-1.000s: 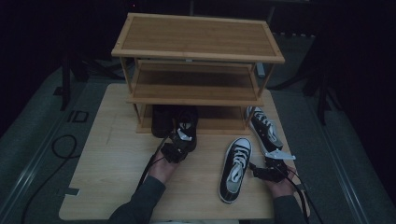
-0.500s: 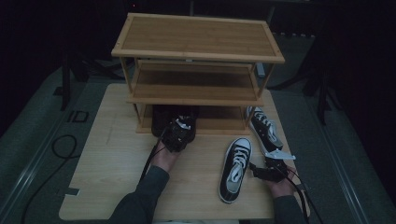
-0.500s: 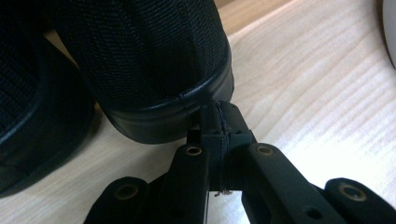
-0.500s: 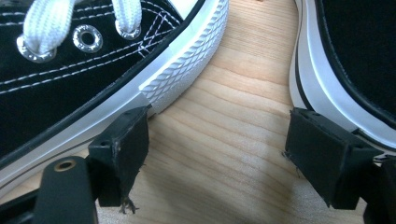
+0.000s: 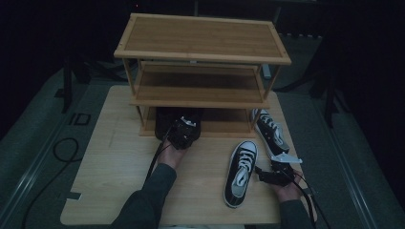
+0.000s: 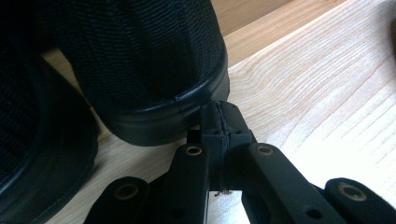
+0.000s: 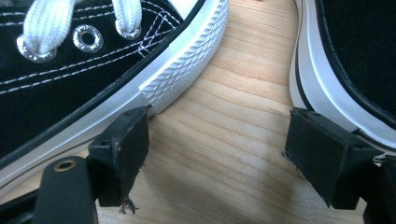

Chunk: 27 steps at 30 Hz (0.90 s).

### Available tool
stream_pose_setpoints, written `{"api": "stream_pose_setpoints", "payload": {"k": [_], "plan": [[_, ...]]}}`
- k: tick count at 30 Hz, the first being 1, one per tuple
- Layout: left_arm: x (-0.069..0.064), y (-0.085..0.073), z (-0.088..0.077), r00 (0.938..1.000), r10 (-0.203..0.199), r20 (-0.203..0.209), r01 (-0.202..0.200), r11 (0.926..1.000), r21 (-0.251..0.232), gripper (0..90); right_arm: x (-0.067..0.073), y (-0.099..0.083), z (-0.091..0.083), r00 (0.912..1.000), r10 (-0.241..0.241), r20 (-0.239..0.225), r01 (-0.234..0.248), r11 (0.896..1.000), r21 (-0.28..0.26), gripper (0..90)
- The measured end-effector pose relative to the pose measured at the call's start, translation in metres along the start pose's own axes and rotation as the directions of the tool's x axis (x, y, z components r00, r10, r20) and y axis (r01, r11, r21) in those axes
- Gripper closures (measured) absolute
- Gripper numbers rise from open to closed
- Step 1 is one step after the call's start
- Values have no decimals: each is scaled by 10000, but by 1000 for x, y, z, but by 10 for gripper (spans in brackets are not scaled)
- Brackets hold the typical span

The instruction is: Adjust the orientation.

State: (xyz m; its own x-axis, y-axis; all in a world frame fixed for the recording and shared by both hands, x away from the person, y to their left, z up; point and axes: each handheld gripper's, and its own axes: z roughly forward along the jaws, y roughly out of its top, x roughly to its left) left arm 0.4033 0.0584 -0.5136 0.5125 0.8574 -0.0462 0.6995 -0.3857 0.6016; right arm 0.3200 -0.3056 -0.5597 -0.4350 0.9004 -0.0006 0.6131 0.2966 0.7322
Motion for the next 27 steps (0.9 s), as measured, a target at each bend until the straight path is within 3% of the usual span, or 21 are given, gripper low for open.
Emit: {"api": "stream_pose_setpoints", "payload": {"k": [3, 6, 10, 15, 20, 27], "plan": [[4, -4, -11, 10000, 31, 35, -30, 9997, -233, 900, 0, 0, 0, 10000, -2, -5, 2, 10000, 0, 215], [15, -13, -26, 9995, 101, -312, -113, 9992, -375, 900, 0, 0, 0, 10000, -3, -7, 3, 10000, 1, 215], [34, -24, -44, 9973, -265, -682, 221, 9977, -641, 900, 0, 0, 0, 10000, -7, -7, 7, 10000, 0, 215], [62, -37, -61, 9882, -1088, -1080, 983, 9903, -982, 900, 0, 0, 0, 10000, -8, -6, 8, 10000, -1, 215], [82, -42, -58, 9785, -1501, -1411, 1394, 9868, -828, 900, 0, 0, 0, 10000, -7, -5, 7, 10000, 1, 215], [87, -40, -46, 9761, -1596, -1477, 1521, 9865, -610, 900, 0, 0, 0, 10000, -9, -5, 9, 10000, -1, 215]]}}
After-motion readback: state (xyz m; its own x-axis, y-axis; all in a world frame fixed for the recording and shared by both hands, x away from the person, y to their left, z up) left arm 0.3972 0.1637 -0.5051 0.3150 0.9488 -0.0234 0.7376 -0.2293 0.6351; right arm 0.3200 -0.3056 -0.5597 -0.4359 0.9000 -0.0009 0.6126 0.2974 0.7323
